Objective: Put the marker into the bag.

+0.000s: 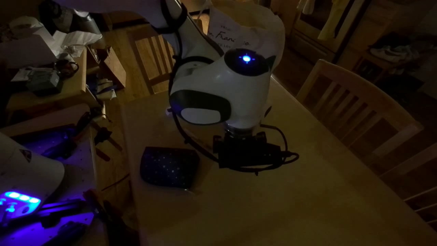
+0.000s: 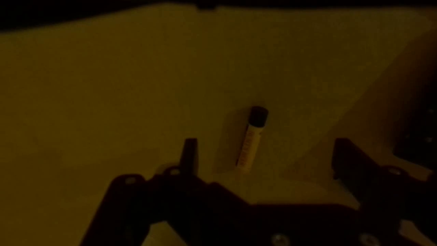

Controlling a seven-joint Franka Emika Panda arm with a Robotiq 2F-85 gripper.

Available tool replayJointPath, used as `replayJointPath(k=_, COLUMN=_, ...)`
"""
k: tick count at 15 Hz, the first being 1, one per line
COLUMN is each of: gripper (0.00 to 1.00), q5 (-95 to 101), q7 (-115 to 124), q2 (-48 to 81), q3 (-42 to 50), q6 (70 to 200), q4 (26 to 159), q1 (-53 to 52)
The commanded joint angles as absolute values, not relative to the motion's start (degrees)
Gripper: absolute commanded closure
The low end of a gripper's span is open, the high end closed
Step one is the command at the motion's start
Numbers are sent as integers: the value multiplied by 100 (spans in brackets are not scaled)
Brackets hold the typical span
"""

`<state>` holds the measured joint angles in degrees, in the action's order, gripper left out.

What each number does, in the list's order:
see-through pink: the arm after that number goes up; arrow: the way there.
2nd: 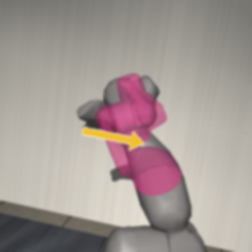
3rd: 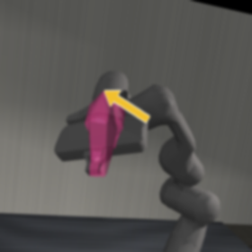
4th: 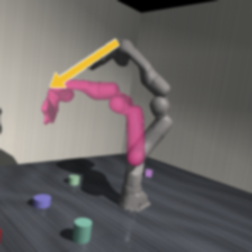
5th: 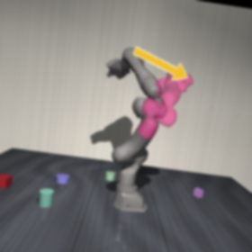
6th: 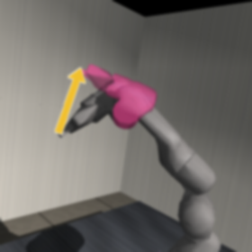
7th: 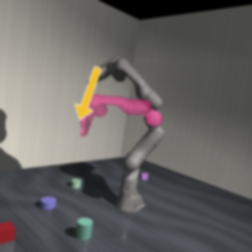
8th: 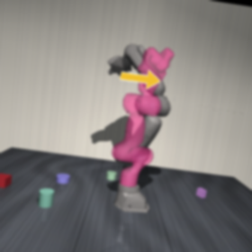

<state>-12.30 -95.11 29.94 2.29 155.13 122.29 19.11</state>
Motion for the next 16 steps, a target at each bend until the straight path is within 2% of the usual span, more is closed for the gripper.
replayJointPath(k=1, gripper=0, q5=-1035, q7=-9105, q2=3279, q3=44, q6=15825, q4=12055, q1=1938)
replayJointPath(k=5, gripper=0, q5=-1331, q7=-9204, q2=3509, q3=-496, q6=15671, q4=11899, q1=2249)
replayJointPath(k=12, gripper=0, q5=-1131, q7=-8672, q2=3881, q3=-393, q6=16309, q4=11805, q1=2257)
replayJointPath(k=16, gripper=0, q5=-1114, q7=-8488, q2=4067, q3=-526, q6=16188, q4=11677, q1=2419)
